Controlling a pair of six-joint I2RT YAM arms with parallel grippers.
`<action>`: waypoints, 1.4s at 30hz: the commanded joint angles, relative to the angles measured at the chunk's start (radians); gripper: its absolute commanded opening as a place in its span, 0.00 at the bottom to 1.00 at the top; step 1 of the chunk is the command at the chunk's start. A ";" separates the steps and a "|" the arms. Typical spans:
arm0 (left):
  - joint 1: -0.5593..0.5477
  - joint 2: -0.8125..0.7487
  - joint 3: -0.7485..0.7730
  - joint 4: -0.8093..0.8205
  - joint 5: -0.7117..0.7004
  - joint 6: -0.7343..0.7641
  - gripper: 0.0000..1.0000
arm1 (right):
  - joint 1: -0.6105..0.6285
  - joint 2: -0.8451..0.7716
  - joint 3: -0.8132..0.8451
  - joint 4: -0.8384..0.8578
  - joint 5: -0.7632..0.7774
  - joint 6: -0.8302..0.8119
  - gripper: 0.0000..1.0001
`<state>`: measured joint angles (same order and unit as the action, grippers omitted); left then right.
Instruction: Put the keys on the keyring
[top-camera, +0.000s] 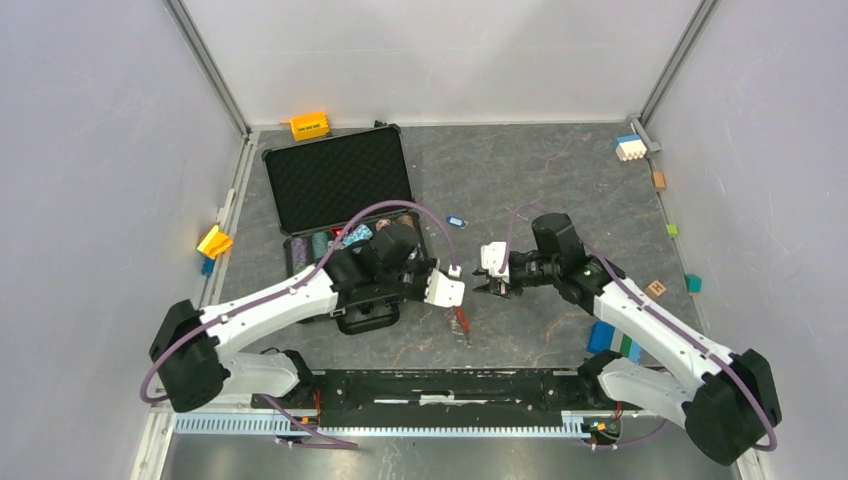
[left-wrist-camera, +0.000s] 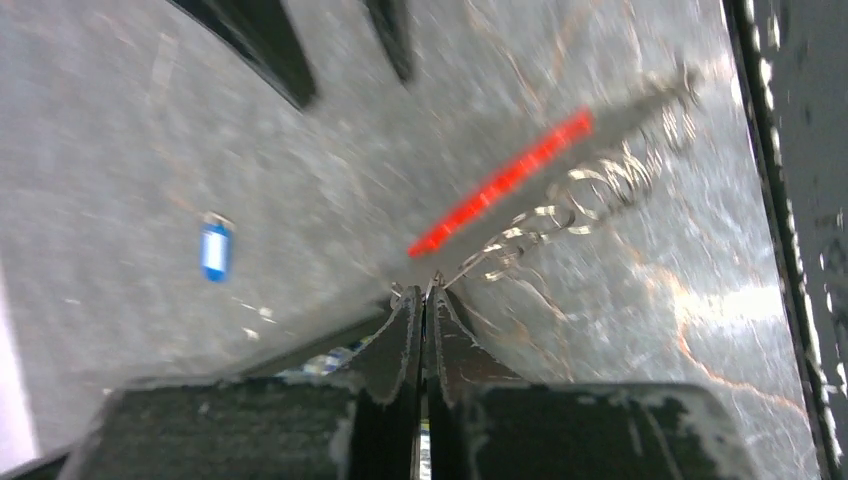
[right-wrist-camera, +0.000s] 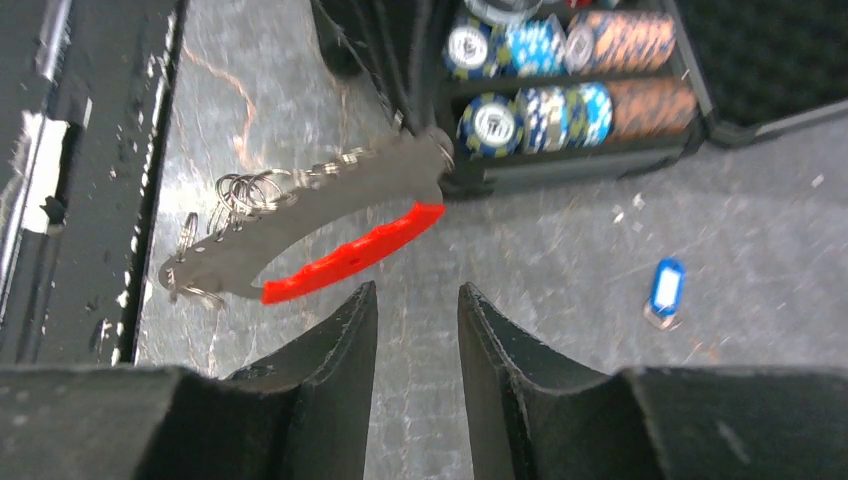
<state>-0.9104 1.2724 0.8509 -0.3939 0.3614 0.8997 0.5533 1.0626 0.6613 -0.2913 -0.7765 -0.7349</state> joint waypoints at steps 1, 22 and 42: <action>-0.005 -0.044 0.156 0.005 0.092 -0.137 0.02 | -0.003 -0.068 0.118 -0.018 -0.123 -0.002 0.41; -0.005 0.029 0.248 0.055 0.104 -0.366 0.02 | -0.003 -0.121 0.040 0.188 -0.080 0.201 0.32; -0.005 0.016 0.211 0.124 0.116 -0.425 0.02 | -0.004 -0.069 0.014 0.213 -0.072 0.204 0.23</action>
<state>-0.9119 1.3251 1.0657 -0.3275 0.4503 0.5262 0.5533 0.9939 0.6815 -0.1169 -0.8555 -0.5423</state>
